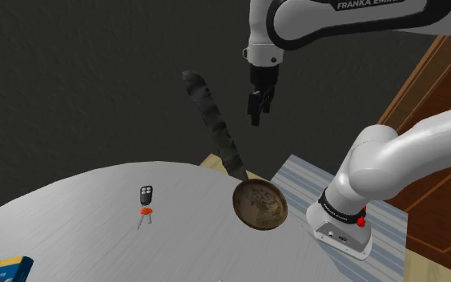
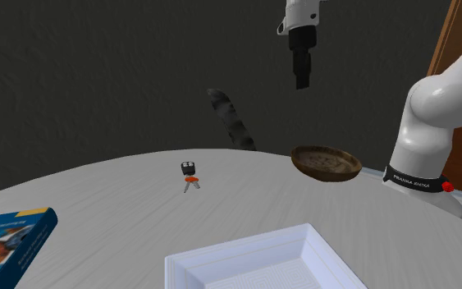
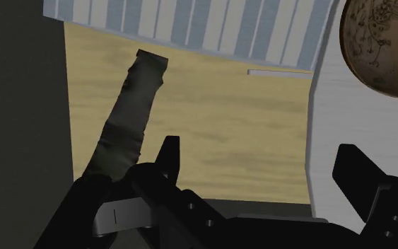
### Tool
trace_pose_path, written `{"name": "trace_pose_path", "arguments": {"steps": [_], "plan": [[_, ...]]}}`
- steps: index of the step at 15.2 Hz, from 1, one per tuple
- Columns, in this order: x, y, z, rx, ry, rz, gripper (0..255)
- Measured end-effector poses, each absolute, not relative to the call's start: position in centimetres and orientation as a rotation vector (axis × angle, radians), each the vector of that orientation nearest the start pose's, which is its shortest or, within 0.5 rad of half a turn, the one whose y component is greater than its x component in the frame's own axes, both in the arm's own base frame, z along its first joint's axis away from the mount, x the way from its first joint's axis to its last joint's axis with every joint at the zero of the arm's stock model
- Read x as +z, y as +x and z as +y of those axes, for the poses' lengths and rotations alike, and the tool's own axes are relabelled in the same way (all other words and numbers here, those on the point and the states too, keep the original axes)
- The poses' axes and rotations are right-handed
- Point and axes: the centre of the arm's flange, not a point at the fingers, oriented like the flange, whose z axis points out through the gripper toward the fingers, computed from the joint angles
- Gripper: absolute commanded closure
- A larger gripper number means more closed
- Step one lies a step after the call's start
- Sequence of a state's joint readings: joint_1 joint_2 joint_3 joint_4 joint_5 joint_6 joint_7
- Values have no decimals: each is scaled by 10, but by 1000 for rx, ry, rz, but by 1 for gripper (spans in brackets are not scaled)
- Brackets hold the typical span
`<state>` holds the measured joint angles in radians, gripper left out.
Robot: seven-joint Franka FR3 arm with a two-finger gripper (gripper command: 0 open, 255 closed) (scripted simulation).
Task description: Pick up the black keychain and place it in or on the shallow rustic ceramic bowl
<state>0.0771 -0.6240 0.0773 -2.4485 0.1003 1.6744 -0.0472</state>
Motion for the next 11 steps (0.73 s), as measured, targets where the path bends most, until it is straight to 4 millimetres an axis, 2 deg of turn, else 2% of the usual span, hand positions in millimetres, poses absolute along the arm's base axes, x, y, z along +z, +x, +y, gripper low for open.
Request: {"name": "trace_pose_path", "arguments": {"steps": [3, 11], "plan": [[490, 361, 99, 218, -3080, -284, 0], [456, 399, 194, 162, -3090, -363, 0]]}}
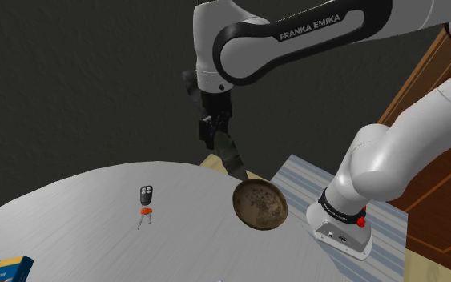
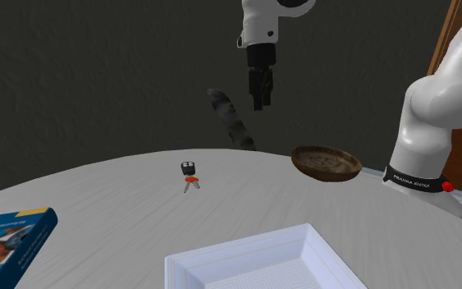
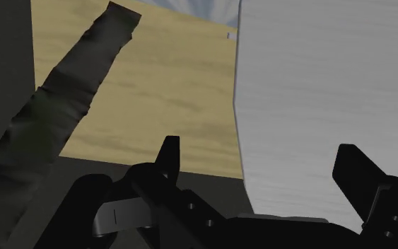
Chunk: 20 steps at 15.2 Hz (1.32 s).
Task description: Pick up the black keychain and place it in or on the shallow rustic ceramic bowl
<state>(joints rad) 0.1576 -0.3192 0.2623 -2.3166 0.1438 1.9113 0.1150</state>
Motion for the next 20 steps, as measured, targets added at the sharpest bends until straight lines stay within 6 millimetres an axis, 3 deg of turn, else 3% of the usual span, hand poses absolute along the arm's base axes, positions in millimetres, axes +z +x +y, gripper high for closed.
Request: {"name": "trace_pose_path", "arguments": {"steps": [18, 20], "plan": [[384, 473, 406, 37, -3102, -541, 0], [378, 476, 415, 31, -3102, -549, 0]]}}
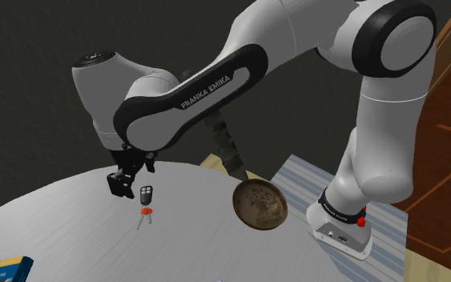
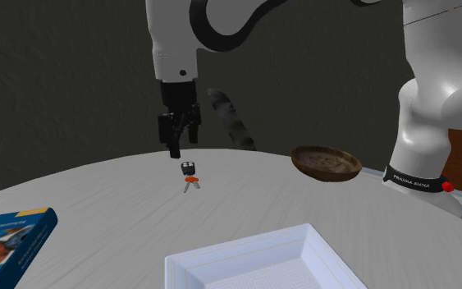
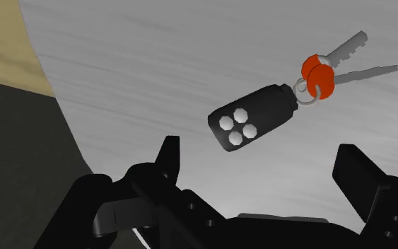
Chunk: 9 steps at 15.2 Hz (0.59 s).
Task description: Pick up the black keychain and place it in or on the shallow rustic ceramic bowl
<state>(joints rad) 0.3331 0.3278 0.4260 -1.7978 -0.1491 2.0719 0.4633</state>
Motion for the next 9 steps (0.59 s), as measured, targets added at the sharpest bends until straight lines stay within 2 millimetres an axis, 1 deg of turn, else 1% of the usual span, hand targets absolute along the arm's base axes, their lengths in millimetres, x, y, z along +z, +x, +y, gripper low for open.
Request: {"name": "trace_pose_path", "arguments": {"steps": [5, 7, 9], "plan": [[354, 477, 418, 28, -3103, -551, 0], [344, 477, 416, 29, -3103, -551, 0], [340, 477, 416, 28, -3103, -551, 0]]}}
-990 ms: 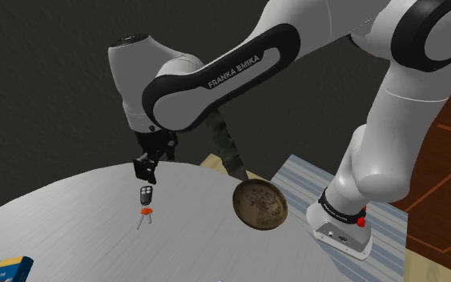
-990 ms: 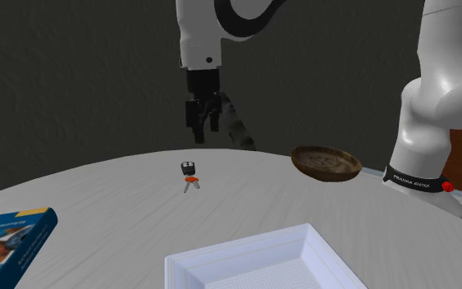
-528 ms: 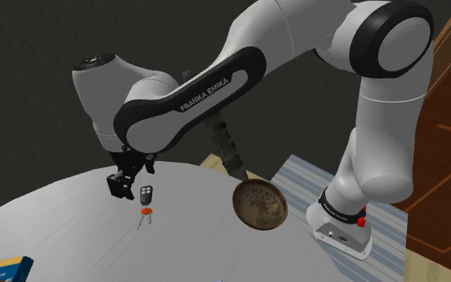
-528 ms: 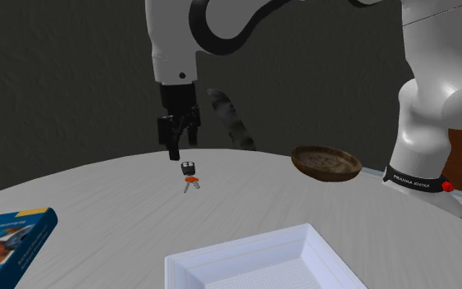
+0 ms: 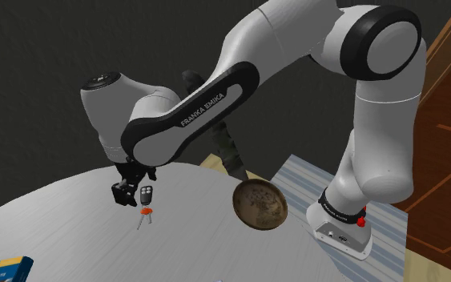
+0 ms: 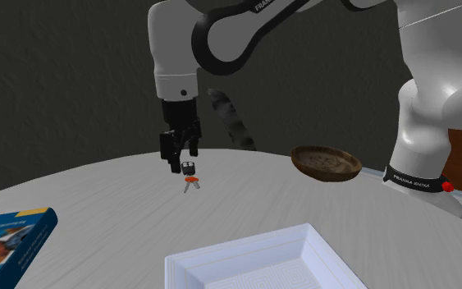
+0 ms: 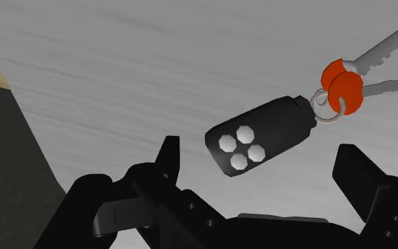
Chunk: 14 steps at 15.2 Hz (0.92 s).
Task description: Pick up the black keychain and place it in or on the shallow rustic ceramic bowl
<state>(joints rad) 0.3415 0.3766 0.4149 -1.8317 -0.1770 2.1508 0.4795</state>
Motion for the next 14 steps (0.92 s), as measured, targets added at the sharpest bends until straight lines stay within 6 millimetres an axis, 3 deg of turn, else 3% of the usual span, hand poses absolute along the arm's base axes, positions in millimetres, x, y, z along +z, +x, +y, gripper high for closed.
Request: {"name": "trace_pose_path", "arguments": {"steps": [4, 5, 14], "plan": [[339, 477, 416, 28, -3103, -551, 0], [339, 477, 416, 28, -3103, -551, 255], [339, 477, 416, 28, -3103, -551, 255]]}}
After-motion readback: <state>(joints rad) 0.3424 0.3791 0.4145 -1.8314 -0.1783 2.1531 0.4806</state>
